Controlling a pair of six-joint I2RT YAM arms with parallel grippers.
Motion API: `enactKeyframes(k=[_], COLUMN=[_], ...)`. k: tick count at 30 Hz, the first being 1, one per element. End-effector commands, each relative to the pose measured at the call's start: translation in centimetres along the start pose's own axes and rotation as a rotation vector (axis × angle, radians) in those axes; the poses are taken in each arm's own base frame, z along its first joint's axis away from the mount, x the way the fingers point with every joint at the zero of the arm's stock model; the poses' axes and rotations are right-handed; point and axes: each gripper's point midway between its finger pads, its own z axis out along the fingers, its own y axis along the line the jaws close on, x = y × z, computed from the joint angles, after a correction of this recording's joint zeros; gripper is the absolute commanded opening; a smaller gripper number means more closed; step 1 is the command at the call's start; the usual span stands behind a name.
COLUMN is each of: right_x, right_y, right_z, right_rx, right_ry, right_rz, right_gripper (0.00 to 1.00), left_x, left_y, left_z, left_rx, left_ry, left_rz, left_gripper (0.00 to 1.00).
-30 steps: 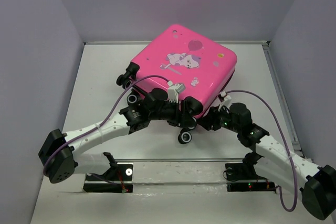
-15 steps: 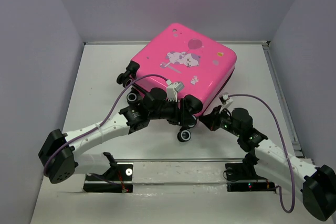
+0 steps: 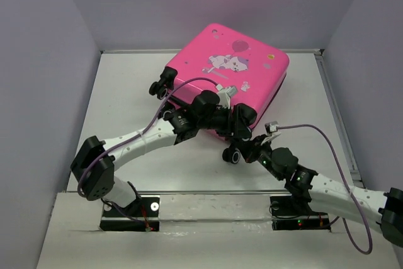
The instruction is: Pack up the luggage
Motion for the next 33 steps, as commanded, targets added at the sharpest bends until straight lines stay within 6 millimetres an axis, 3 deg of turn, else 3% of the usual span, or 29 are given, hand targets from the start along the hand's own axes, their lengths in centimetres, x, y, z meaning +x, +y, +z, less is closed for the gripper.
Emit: enactKeyframes(k=[1, 3, 6, 7, 9, 11, 13, 15, 17, 18, 19, 20, 22, 24, 26, 27, 28, 29, 30, 31, 32, 33], right_x=[0.6, -0.8, -0.8, -2.9, -2.3, -5.4, -5.6, -6.9, -6.0, -6.0, -6.1, -6.1, -6.0, -5.8, -5.2, -5.0, -4.8, -3.8, -3.8, -3.6, -3.4, -3.0], right_y=[5.7, 6.9, 7.1, 8.3, 7.8, 8.6, 9.0, 10.9, 11.9, 12.5, 13.0, 13.1, 12.7, 12.3, 10.5, 9.8, 9.1, 7.7, 7.2, 6.5, 5.9, 4.9], right_z=[0.3, 1.1, 2.6, 3.0, 4.5, 5.4, 7.0, 8.5, 10.3, 10.8, 11.5, 11.8, 12.2, 12.0, 11.0, 10.4, 9.9, 9.2, 8.5, 8.1, 7.6, 6.9], right_rx=[-0.103, -0.089, -0.061, -0.069, -0.012, 0.008, 0.023, -0.005, -0.007, -0.016, -0.013, -0.008, 0.022, 0.034, 0.070, 0.080, 0.097, 0.119, 0.132, 0.144, 0.157, 0.178], right_ry=[-0.012, -0.092, -0.148, -0.237, -0.265, -0.408, -0.475, -0.542, -0.536, -0.537, -0.543, -0.548, -0.557, -0.555, -0.538, -0.536, -0.528, -0.498, -0.487, -0.479, -0.473, -0.455], right_rz=[0.019, 0.031, 0.016, 0.053, 0.017, 0.054, 0.046, 0.059, 0.056, 0.057, 0.066, 0.069, 0.066, 0.063, 0.080, 0.099, 0.090, 0.070, 0.098, 0.105, 0.105, 0.101], right_gripper=[0.07, 0.07, 0.07, 0.07, 0.07, 0.07, 0.07, 0.07, 0.07, 0.07, 0.07, 0.07, 0.07, 0.07, 0.07, 0.07, 0.07, 0.07, 0.07, 0.07, 0.07, 0.07], left_x=[-12.3, -13.5, -14.2, -14.6, -14.4, -13.5, -12.9, -11.3, -9.8, -9.4, -9.2, -8.7, -7.9, -7.5, -8.1, -8.8, -9.4, -11.8, -12.2, -13.2, -15.4, -17.2], left_y=[-13.0, -14.6, -16.1, -17.1, -18.5, -20.5, -21.9, -23.5, -24.5, -24.4, -24.3, -24.3, -24.5, -25.3, -25.8, -25.5, -23.9, -24.6, -22.6, -21.9, -21.1, -17.4], left_z=[-2.4, -2.7, -2.1, -2.0, -1.7, -1.4, -1.3, -0.7, -0.4, -0.3, -0.3, -0.5, -0.6, -0.9, -2.1, -2.5, -2.5, -5.1, -5.2, -6.4, -9.5, -10.5], left_rx=[0.416, 0.470, 0.531, 0.561, 0.589, 0.624, 0.659, 0.686, 0.705, 0.702, 0.698, 0.694, 0.694, 0.698, 0.669, 0.630, 0.527, 0.476, 0.365, 0.326, 0.295, 0.200], left_ry=[-0.351, -0.383, -0.384, -0.399, -0.400, -0.407, -0.408, -0.385, -0.352, -0.345, -0.341, -0.337, -0.318, -0.304, -0.306, -0.345, -0.341, -0.444, -0.447, -0.478, -0.548, -0.573], left_rz=[0.149, 0.115, 0.043, 0.041, 0.030, 0.010, -0.010, -0.017, -0.020, -0.017, -0.009, 0.002, 0.020, 0.068, 0.124, 0.204, 0.223, 0.254, 0.319, 0.335, 0.347, 0.340], left_gripper=[0.06, 0.06, 0.06, 0.06, 0.06, 0.06, 0.06, 0.09, 0.17, 0.35, 0.46, 0.65, 0.84, 0.99, 0.99, 0.99, 0.99, 0.99, 0.99, 0.99, 0.99, 0.99])
